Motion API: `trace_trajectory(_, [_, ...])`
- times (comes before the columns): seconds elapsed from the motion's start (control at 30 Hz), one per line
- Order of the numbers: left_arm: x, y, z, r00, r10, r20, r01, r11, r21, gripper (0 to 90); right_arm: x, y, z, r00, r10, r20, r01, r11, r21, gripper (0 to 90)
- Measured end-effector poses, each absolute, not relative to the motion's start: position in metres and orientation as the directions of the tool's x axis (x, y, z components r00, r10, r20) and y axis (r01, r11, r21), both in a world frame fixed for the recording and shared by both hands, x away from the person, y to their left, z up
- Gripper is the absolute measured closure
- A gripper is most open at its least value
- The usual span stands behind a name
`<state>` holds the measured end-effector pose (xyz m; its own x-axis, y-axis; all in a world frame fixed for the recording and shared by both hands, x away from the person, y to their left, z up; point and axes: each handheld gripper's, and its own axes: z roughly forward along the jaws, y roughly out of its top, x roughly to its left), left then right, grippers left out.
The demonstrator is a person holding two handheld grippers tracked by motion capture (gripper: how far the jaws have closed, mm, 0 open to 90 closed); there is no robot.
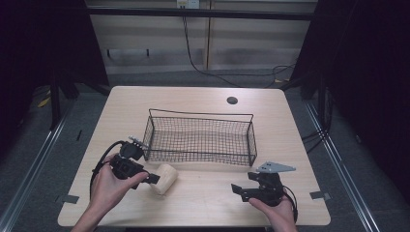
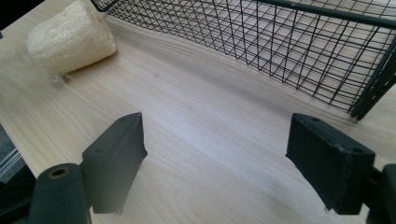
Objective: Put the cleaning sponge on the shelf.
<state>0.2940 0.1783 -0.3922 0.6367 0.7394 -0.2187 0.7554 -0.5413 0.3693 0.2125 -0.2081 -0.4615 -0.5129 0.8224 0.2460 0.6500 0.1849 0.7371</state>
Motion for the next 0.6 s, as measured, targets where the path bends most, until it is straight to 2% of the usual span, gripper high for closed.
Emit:
trace_trajectory(0.2, [0.3,0.167,-0.397,0.649,0.725,-0.229,0.753,-0.57,0.328,25.9,0.212,-0.207,-0.462,-0.519,0.817,0.251,0.655,0.191,0.731,20.5])
trace_trajectory(0.43, [0.31,0.161,-0.402,0.657,0.709,-0.256,0.752,-0.595,0.285,21.4,0.212,-0.206,-0.462,-0.525,0.811,0.258,0.657,0.194,0.728,20.7])
trace_trajectory(0.6, [0.315,0.155,-0.409,0.654,0.716,-0.243,0.755,-0.605,0.252,20.4,0.212,-0.205,-0.463,-0.528,0.809,0.257,0.658,0.199,0.726,20.6])
